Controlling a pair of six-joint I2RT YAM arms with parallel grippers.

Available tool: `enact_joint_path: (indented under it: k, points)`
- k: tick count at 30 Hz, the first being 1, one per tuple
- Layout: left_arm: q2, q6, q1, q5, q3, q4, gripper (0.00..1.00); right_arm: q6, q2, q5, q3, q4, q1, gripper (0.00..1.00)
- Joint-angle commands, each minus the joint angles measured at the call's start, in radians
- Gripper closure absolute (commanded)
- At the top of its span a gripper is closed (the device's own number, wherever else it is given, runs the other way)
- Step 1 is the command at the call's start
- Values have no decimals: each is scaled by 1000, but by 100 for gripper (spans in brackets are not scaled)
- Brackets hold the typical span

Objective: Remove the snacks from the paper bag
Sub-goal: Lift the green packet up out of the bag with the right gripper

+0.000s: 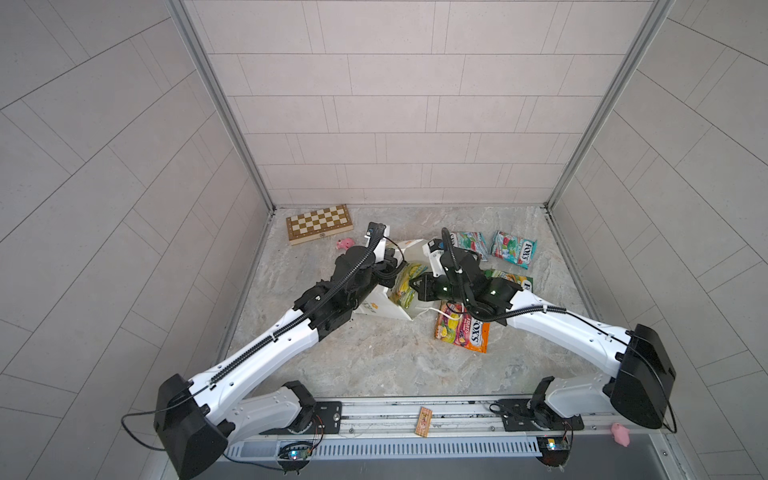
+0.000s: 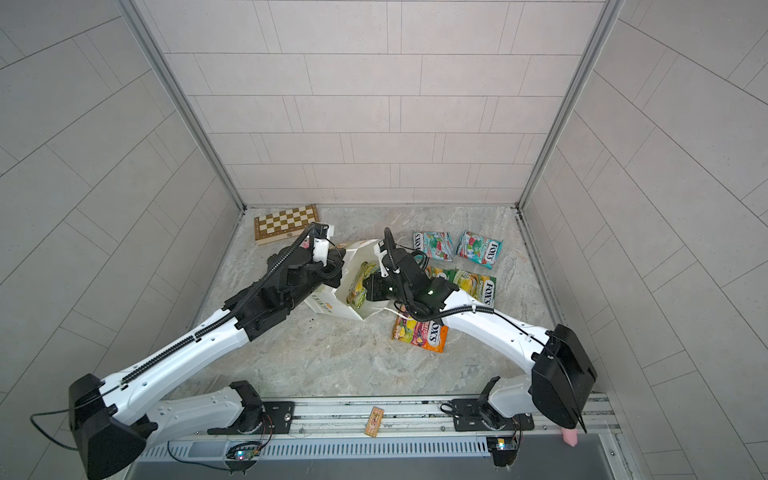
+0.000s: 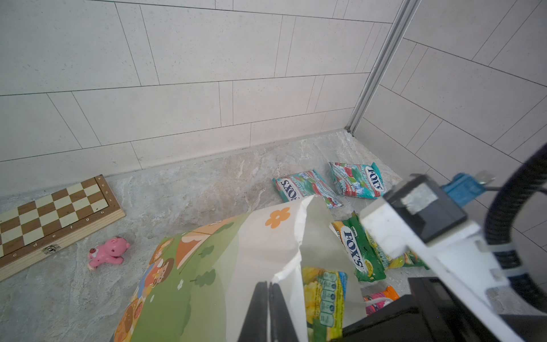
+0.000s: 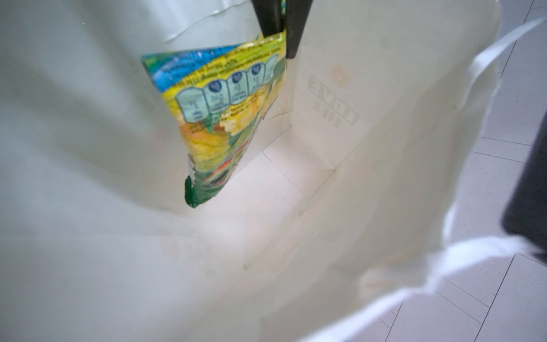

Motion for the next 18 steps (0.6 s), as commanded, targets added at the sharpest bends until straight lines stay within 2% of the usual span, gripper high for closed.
enact_joint_path:
  k: [1,8,12,18]
  points:
    - [-4,11,6,-15,29,-11,100,-83,-58,21,41,-62,-15,100]
    - [-5,12,6,-25,27,-13,100,-168,-126,-5,93,-164,-28,100]
    - [-11,16,6,-37,29,-15,100,-181,-168,-53,121,-201,-53,100]
    - [-15,17,5,-42,28,-14,100,-218,-228,-66,186,-306,-102,100]
